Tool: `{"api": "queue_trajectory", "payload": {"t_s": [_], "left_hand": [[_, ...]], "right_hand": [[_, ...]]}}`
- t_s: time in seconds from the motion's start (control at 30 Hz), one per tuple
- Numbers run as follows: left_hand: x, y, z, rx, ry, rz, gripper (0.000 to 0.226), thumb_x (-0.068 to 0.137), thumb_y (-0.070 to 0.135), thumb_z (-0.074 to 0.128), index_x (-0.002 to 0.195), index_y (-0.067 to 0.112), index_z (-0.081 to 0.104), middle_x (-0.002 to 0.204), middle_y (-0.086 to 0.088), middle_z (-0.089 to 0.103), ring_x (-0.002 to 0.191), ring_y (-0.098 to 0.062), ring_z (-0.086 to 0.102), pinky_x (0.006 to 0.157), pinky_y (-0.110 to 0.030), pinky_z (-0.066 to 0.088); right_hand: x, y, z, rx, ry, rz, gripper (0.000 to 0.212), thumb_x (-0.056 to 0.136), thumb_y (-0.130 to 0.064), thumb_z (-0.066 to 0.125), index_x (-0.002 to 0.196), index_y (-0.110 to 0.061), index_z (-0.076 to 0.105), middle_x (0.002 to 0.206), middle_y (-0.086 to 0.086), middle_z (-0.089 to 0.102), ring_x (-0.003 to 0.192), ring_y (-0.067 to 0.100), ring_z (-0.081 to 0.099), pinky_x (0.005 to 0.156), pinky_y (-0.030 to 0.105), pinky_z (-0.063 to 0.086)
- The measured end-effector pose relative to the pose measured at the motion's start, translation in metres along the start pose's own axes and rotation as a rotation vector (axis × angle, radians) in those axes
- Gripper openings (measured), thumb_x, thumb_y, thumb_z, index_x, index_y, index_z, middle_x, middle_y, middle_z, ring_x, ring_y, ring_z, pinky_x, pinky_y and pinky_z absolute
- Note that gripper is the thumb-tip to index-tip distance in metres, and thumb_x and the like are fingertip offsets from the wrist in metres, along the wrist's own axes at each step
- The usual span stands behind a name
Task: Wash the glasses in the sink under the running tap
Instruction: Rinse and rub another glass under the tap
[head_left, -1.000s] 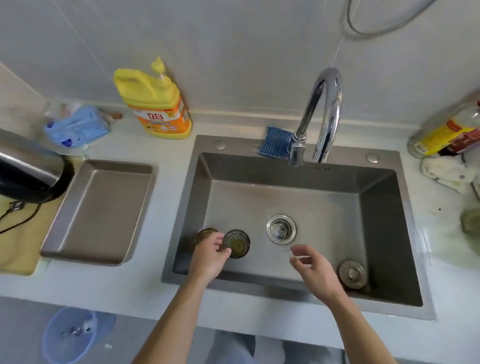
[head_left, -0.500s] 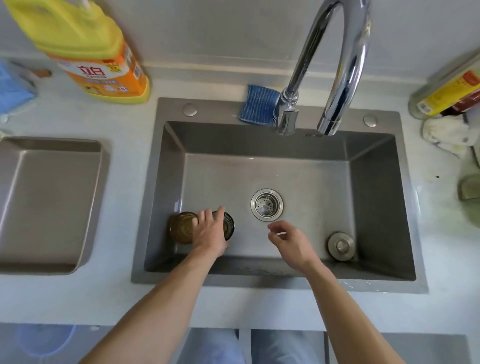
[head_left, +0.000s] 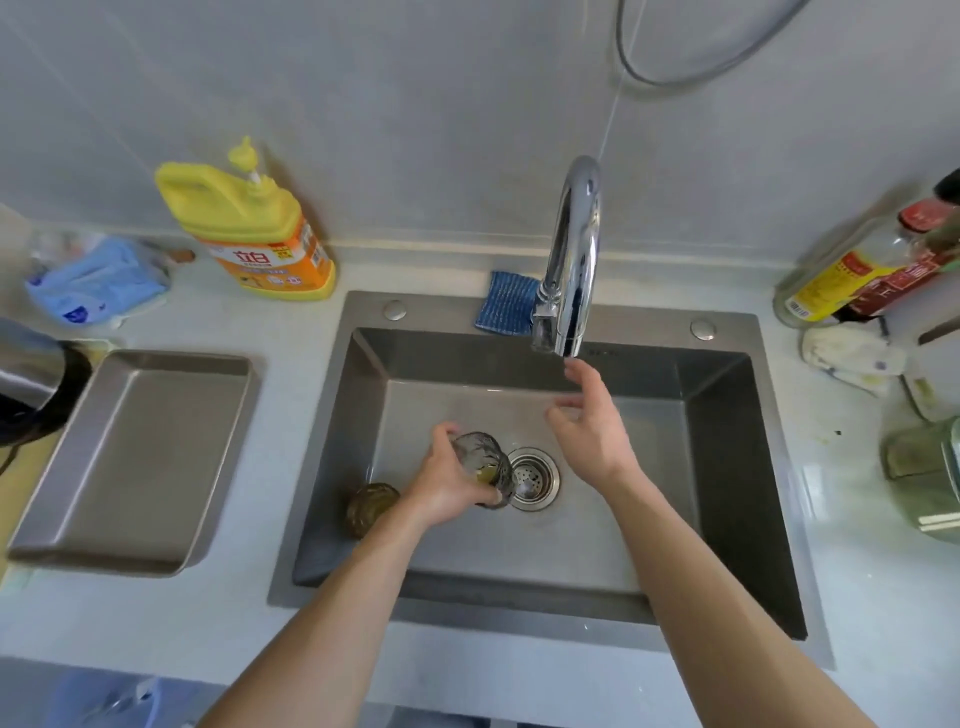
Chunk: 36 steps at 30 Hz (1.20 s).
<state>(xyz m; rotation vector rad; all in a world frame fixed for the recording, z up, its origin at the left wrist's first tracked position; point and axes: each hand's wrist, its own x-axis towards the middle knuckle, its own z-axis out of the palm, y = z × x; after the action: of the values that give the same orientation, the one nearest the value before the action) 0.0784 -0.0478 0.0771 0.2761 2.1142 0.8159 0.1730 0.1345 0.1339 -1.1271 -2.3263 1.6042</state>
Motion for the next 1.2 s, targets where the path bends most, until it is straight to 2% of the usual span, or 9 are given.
{"api": "queue_trajectory", "payload": {"t_s": [0.13,0.4,0.47,0.57,0.7,0.8,0.9,1.07,1.2], "left_hand": [[-0.008,0.027,-0.009,-0.327,-0.013,-0.004,0.102,0.051,0.041,0.098,0.131,0.025,0.037,0.124,-0.006,0.061,0.112,-0.023,0.064,0.1,-0.041,0.053],[-0.026,0.067,-0.014,-0.896,-0.154,0.015,0.066,0.068,0.03,0.084,0.127,0.018,0.057,0.118,-0.012,0.067,0.087,-0.021,0.069,0.068,-0.031,0.06],[-0.026,0.074,-0.006,-0.927,-0.157,-0.01,0.067,0.071,0.036,0.087,0.128,0.018,0.056,0.115,-0.011,0.068,0.089,-0.02,0.07,0.069,-0.031,0.06],[-0.024,0.084,0.007,-0.922,-0.108,-0.042,0.074,0.073,0.046,0.087,0.13,0.015,0.053,0.112,-0.01,0.07,0.093,-0.021,0.072,0.071,-0.036,0.061],[-0.021,0.098,0.024,-0.977,-0.108,-0.047,0.071,0.073,0.056,0.083,0.122,0.006,0.068,0.115,-0.016,0.077,0.101,-0.029,0.077,0.078,-0.041,0.063],[-0.017,0.106,0.038,-0.941,-0.005,-0.059,0.041,0.084,0.049,0.081,0.1,0.012,0.072,0.099,-0.014,0.079,0.09,-0.026,0.078,0.082,-0.042,0.062],[-0.013,0.108,0.044,-0.871,-0.002,0.011,0.067,0.063,0.069,0.082,0.106,0.018,0.079,0.106,-0.008,0.08,0.102,-0.023,0.077,0.095,-0.044,0.06],[-0.018,0.113,0.045,-0.917,-0.185,0.019,0.094,0.057,0.087,0.075,0.124,0.022,0.075,0.123,-0.008,0.076,0.116,-0.026,0.072,0.101,-0.047,0.056],[-0.011,0.119,0.04,-0.82,-0.095,0.031,0.062,0.086,0.074,0.059,0.117,0.023,0.077,0.116,-0.008,0.078,0.114,-0.033,0.072,0.087,-0.04,0.058]], "right_hand": [[0.021,-0.037,-0.008,0.043,-0.028,-0.08,0.073,0.097,-0.014,0.06,0.159,-0.034,0.026,0.147,-0.01,0.043,0.107,0.005,0.061,0.087,0.026,0.049],[0.027,-0.052,-0.023,-0.059,-0.12,-0.075,0.059,0.1,-0.015,0.059,0.155,-0.027,0.04,0.135,0.0,0.062,0.097,0.005,0.062,0.09,0.031,0.049],[0.021,-0.047,-0.022,-0.04,-0.146,-0.095,0.058,0.104,-0.02,0.054,0.157,-0.03,0.034,0.135,0.0,0.061,0.107,0.011,0.065,0.091,0.029,0.053],[0.01,-0.035,-0.012,0.136,-0.128,-0.053,0.061,0.109,-0.039,0.042,0.163,-0.03,0.014,0.161,0.0,0.038,0.146,0.018,0.042,0.12,0.04,0.037],[-0.001,-0.018,0.001,0.236,-0.105,0.173,0.092,0.086,-0.088,0.026,0.148,-0.024,0.046,0.143,0.003,0.061,0.134,0.021,0.056,0.118,0.048,0.04],[-0.02,-0.026,0.009,0.24,-0.04,0.139,0.074,0.102,-0.067,0.029,0.158,-0.019,0.03,0.155,0.006,0.049,0.144,0.023,0.046,0.121,0.045,0.035],[-0.028,-0.024,0.011,0.264,0.044,0.067,0.07,0.106,-0.058,0.031,0.164,-0.02,0.018,0.165,0.001,0.035,0.152,0.015,0.033,0.125,0.037,0.027],[-0.021,-0.034,-0.008,0.562,0.177,0.201,0.035,0.102,-0.059,0.049,0.121,-0.036,0.067,0.112,-0.01,0.074,0.107,0.009,0.07,0.104,0.041,0.054],[-0.024,-0.045,0.002,0.47,0.249,0.23,0.047,0.1,-0.066,0.043,0.123,-0.027,0.055,0.121,-0.003,0.066,0.108,0.013,0.064,0.101,0.041,0.051]]}}
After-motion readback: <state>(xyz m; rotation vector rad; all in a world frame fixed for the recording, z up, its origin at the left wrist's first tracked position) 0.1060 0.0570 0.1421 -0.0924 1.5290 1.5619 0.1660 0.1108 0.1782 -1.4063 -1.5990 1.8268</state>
